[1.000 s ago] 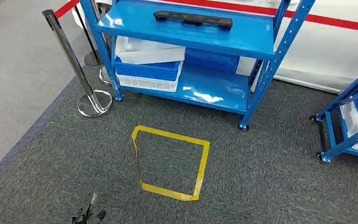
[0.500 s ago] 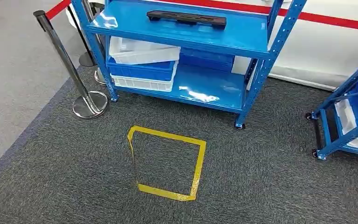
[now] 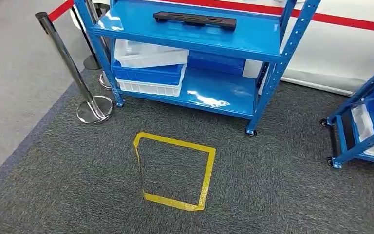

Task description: Take the parts from the cabinet and place them on the table.

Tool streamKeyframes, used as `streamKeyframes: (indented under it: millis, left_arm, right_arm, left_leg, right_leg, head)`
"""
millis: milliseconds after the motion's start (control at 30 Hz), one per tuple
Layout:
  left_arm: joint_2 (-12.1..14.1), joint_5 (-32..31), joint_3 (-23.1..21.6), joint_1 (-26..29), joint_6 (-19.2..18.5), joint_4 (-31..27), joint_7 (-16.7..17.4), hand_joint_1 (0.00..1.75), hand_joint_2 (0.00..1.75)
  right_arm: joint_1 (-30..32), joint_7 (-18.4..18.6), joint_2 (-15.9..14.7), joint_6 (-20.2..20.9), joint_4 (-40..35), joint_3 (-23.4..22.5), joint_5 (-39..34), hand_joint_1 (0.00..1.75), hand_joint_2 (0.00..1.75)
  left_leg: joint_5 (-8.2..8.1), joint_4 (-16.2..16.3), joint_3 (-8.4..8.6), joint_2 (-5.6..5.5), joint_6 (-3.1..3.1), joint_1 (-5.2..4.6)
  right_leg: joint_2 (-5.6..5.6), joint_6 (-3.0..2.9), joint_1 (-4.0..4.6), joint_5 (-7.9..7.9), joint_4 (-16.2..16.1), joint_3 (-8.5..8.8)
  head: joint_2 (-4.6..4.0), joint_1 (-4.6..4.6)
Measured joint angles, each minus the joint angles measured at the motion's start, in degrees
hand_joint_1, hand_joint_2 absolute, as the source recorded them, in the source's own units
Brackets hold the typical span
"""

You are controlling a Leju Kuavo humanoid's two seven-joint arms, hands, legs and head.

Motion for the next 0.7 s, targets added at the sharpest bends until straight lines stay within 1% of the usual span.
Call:
streamKeyframes:
  millis: [33, 67, 100, 133, 167, 200, 233, 267, 300, 333, 367, 400, 467, 500, 533, 567, 600, 633, 667, 700]
  left_arm:
    - [-0.06, 0.0, 0.0, 2.02, 0.0, 1.43, 0.0, 0.0, 1.75]
    - [-0.13, 0.0, 0.0, 3.59, -0.07, 2.82, 0.0, 0.0, 1.75]
    - [-0.13, 0.0, 0.0, 5.13, -0.04, 4.31, 0.02, 0.0, 1.75]
    - [-0.09, 0.0, 0.0, 6.37, -0.04, 5.72, 0.0, 0.0, 1.75]
    - [0.0, 0.0, 0.0, 7.34, -0.02, 6.96, 0.02, 0.0, 1.75]
    - [0.04, 0.0, 0.0, 8.03, 0.0, 8.09, 0.02, 0.0, 1.75]
    - [0.07, 0.0, 0.0, 8.26, 0.0, 8.6, 0.0, 0.0, 1.75]
    - [0.09, 0.0, 0.0, 8.1, 0.04, 8.95, 0.0, 0.0, 1.75]
    - [0.18, -0.02, 0.0, 7.36, 0.04, 8.95, -0.04, 0.0, 1.75]
    - [0.18, -0.02, 0.0, 6.28, 0.02, 8.9, -0.13, 0.0, 1.75]
    - [0.18, -0.02, 0.0, 4.72, 0.02, 8.66, -0.18, 0.0, 1.75]
    - [0.15, 0.0, 0.0, 3.28, 0.02, 7.85, -0.31, 0.0, 1.75]
    - [0.07, -0.02, 0.0, 0.68, 0.0, 6.09, -0.42, 0.0, 1.75]
    - [-0.04, -0.02, 0.0, -0.84, 0.0, 5.18, -0.5, 0.0, 1.75]
    - [-0.15, -0.02, -0.02, -2.1, -0.04, 4.09, -0.52, 0.0, 1.75]
    - [-0.15, -0.02, -0.02, -3.33, -0.04, 3.06, -0.52, 0.0, 1.75]
    - [-0.15, -0.02, 0.0, -4.77, -0.04, 1.8, -0.52, 0.0, 1.75]
    - [-0.15, -0.02, 0.0, -5.96, -0.04, 0.72, -0.52, 0.0, 1.75]
    - [-0.11, -0.02, 0.0, -7.05, -0.04, -0.98, -0.52, 0.0, 1.75]
    - [-0.09, -0.02, 0.02, -7.9, 0.02, -2.09, -0.52, 0.0, 1.75]
  right_arm:
    - [-1.61, -0.02, 0.0, 0.0, -1.45, 0.0, 0.0, 1.75, 1.75]
    - [-3.1, -0.07, 0.0, -0.04, -3.02, -0.02, 0.0, 1.75, 1.75]
    - [-4.8, -0.07, -0.02, -0.02, -4.47, -0.02, 0.0, 1.75, 1.75]
    - [-6.05, -0.07, -0.02, -0.02, -5.79, -0.02, 0.0, 1.75, 1.75]
    - [-6.85, -0.07, -0.04, -0.02, -6.94, -0.02, 0.0, 1.75, 1.75]
    - [-7.44, -0.07, -0.06, -0.02, -8.09, -0.02, 0.0, 1.75, 1.75]
    - [-7.53, -0.07, -0.06, -0.02, -8.6, -0.02, 0.0, 1.75, 1.75]
    - [-7.42, -0.07, -0.06, -0.02, -8.99, -0.02, 0.0, 1.75, 1.75]
    - [-6.94, -0.07, -0.04, -0.02, -9.02, -0.02, 0.0, 1.75, 1.75]
    - [-6.19, 0.02, -0.06, -0.02, -8.97, -0.02, 0.0, 1.75, 1.75]
    - [-4.77, 0.09, -0.06, -0.02, -8.66, -0.02, 0.0, 1.75, 1.75]
    - [-3.29, 0.09, -0.06, -0.02, -7.9, -0.02, 0.0, 1.75, 1.75]
    - [-0.58, 0.24, 0.0, -0.02, -5.9, -0.02, 0.0, 1.75, 1.75]
    - [0.84, 0.33, 0.0, -0.02, -5.1, 0.0, 0.0, 1.75, 1.75]
    - [2.45, 0.44, -0.02, -0.02, -4.11, 0.0, 0.0, 1.75, 1.75]
    - [3.73, 0.5, -0.02, -0.02, -3.1, 0.0, 0.0, 1.75, 1.75]
    - [4.87, 0.52, -0.02, -0.02, -2.06, 0.0, 0.0, 1.75, 1.75]
    - [6.14, 0.59, -0.02, -0.02, -0.44, 0.0, -0.02, 1.75, 1.75]
    - [7.07, 0.59, -0.02, -0.02, 1.25, 0.0, -0.04, 1.75, 1.75]
    - [7.88, 0.59, -0.02, -0.02, 2.43, 0.0, -0.04, 1.75, 1.75]
  left_leg:
    - [-1.11, 1.44, -0.49, 0.07, -0.35, 0.18]
    - [-3.26, 4.62, -2.07, 0.19, -0.61, 0.27]
    - [-5.67, 9.2, -4.39, 0.2, -0.88, 0.47]
    - [-7.69, 13.87, -6.78, 0.21, -1.11, 0.55]
    - [-8.43, 16.87, -8.39, 0.22, -1.34, 0.59]
    - [-7.8, 17.29, -8.78, 0.25, -1.49, 0.67]
    - [-5.97, 15.13, -7.89, 0.31, -1.51, 0.76]
    - [-3.36, 10.67, -5.77, 0.39, -1.52, 0.84]
    - [-0.53, 4.71, -2.72, 0.59, -1.41, 0.87]
    - [0.57, 0.2, -0.43, 0.81, -1.17, 0.9]
    - [0.52, -0.1, 0.07, 0.83, -0.69, 0.43]
    - [0.5, -0.16, -0.02, 0.8, -0.19, 0.44]
    - [0.37, -0.14, -0.05, 0.73, 0.45, 0.18]
    - [0.78, -0.76, 0.15, 0.73, 1.05, 0.51]
    - [0.99, -1.06, 0.39, 0.72, 1.4, 0.62]
    - [0.98, -1.1, 0.37, 0.7, 1.54, 0.59]
    - [0.92, -1.09, 0.3, 0.7, 1.74, 0.56]
    - [0.89, -1.06, 0.23, 0.68, 1.84, 0.48]
    - [0.82, -0.97, 0.15, 0.51, 1.95, 0.43]
    - [0.8, -0.82, 0.13, 0.08, 1.98, 0.41]
  right_leg:
    - [0.12, -0.17, -0.07, 0.07, -0.19, 0.13]
    - [0.27, -0.54, -0.1, 0.07, -0.16, 0.01]
    - [0.46, -0.55, -0.05, 0.06, -0.14, -0.08]
    - [0.69, -0.55, -0.01, 0.06, -0.11, -0.16]
    - [0.81, -0.55, -0.01, 0.05, -0.06, -0.22]
    - [1.02, -0.54, -0.03, 0.04, -0.03, -0.2]
    - [1.12, -0.51, -0.08, 0.02, 0.0, -0.16]
    - [1.15, -0.39, -0.13, -0.05, 0.0, -0.06]
    - [1.13, -0.2, -0.19, -0.16, 0.01, 0.12]
    - [0.97, 0.04, -0.15, -0.29, 0.02, 0.25]
    - [0.74, 0.47, 0.17, -0.57, 0.01, -0.36]
    - [0.69, 0.75, 0.12, -0.64, -0.06, -0.19]
    - [0.69, 1.31, -0.01, -0.48, -0.34, 0.09]
    - [0.65, 1.75, 0.05, -0.63, -0.17, 0.23]
    - [0.58, 1.99, -0.12, -1.34, 0.86, 0.11]
    - [0.39, 2.16, 0.0, -3.2, 3.33, -1.21]
    - [0.31, 2.3, 0.05, -5.77, 7.75, -3.55]
    - [0.26, 2.43, 0.0, -8.16, 12.83, -6.14]
    - [0.2, 2.5, 0.0, -9.56, 17.05, -8.34]
    - [0.15, 2.52, 0.0, -9.38, 18.67, -9.3]
  head:
    - [0.0, -0.11]
    - [0.0, -0.37]
    - [0.0, -0.33]
    - [0.0, -0.31]
    - [0.0, -0.33]
    - [0.0, -0.35]
    - [-0.02, -0.33]
    - [0.0, -0.35]
    - [0.0, -0.33]
    - [0.0, -0.37]
    - [0.0, -0.37]
    - [0.0, 0.0]
    - [0.0, 0.0]
    - [0.0, -0.02]
    - [0.0, 0.04]
    - [0.0, 0.22]
    - [0.0, 0.22]
    - [0.0, 0.18]
    - [0.0, 0.11]
    - [0.0, 0.18]
